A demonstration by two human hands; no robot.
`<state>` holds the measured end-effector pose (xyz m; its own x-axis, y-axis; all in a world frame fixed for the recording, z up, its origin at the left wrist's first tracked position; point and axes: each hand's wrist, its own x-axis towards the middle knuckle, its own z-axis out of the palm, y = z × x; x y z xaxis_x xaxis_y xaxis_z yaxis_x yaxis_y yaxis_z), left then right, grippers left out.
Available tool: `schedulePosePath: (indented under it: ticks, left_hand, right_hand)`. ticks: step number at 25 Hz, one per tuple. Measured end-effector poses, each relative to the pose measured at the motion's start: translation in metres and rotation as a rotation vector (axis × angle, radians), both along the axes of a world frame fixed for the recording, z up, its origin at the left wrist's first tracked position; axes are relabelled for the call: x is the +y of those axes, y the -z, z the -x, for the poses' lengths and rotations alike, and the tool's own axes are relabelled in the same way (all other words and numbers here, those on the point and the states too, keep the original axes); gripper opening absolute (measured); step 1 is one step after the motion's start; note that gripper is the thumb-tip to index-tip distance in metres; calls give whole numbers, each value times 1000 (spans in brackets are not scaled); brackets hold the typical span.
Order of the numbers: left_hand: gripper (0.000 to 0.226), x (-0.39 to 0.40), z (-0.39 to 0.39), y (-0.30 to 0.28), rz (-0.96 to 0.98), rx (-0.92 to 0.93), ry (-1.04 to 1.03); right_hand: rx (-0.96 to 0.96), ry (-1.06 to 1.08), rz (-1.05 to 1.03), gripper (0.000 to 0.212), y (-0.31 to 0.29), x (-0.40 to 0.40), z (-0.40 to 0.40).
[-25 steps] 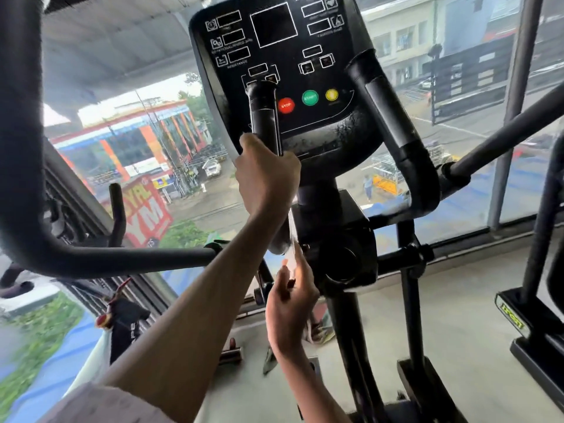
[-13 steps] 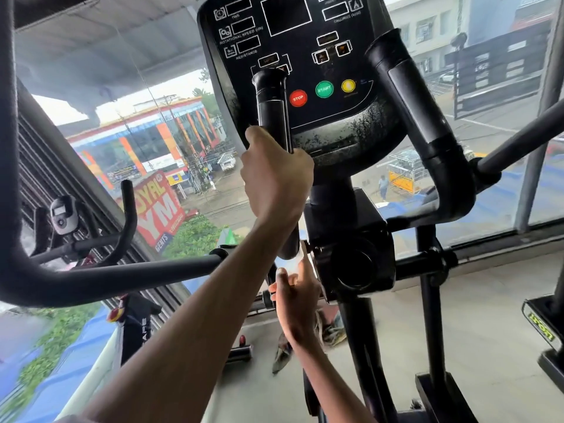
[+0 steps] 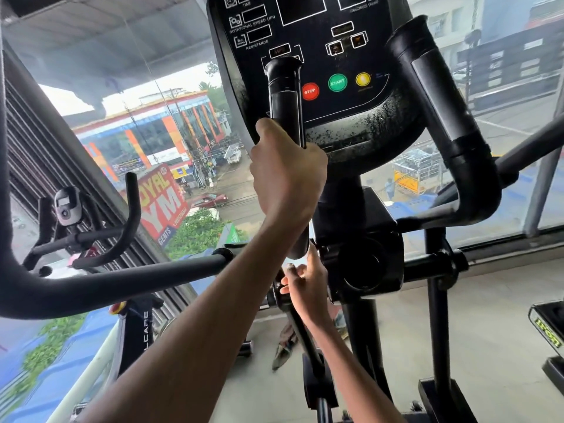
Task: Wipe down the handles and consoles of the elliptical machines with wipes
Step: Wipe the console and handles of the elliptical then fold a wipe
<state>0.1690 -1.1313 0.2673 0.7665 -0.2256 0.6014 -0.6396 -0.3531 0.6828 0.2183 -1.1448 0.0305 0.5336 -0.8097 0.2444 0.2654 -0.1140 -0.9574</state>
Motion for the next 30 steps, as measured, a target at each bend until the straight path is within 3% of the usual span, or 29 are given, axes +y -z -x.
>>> schedulePosePath:
  ticks: [5,8,11,15,17,19,22,26,30]
  left_hand:
    - [26,0,2,1,4,19,-6]
    - [25,-1,2,1,5,9,-16]
    - [26,-2,0,1,15,-13,-1]
    - [26,-3,-2,2,16,-13,0]
    - [27,-2,-1,2,-3,-16,-21]
    - [28,-2,-1,3,11,-23,-2]
    - [28,-1,-2,3,25,-24,1]
    - [26,0,2,1,-2,-33,-11]
    - [28,0,1,1,8,-13,7]
  right_hand:
    - [305,-22,346,61,6,-24,-10]
    - [435,-31,378,70,5,-23,-13]
    - [315,-78,272,70,12,-24,-20]
    - [126,-174,-103,49,-16,-19,-6]
    - [21,-225,-194,43,-22,-12,6]
    - [-43,-257,-197,48,-22,-4,17]
    - [-3,-203,-39,62,-23,-9,22]
    - [92,-251,-10,49,-41,-13,34]
    - [-54,-251,-5,67,-54,18,65]
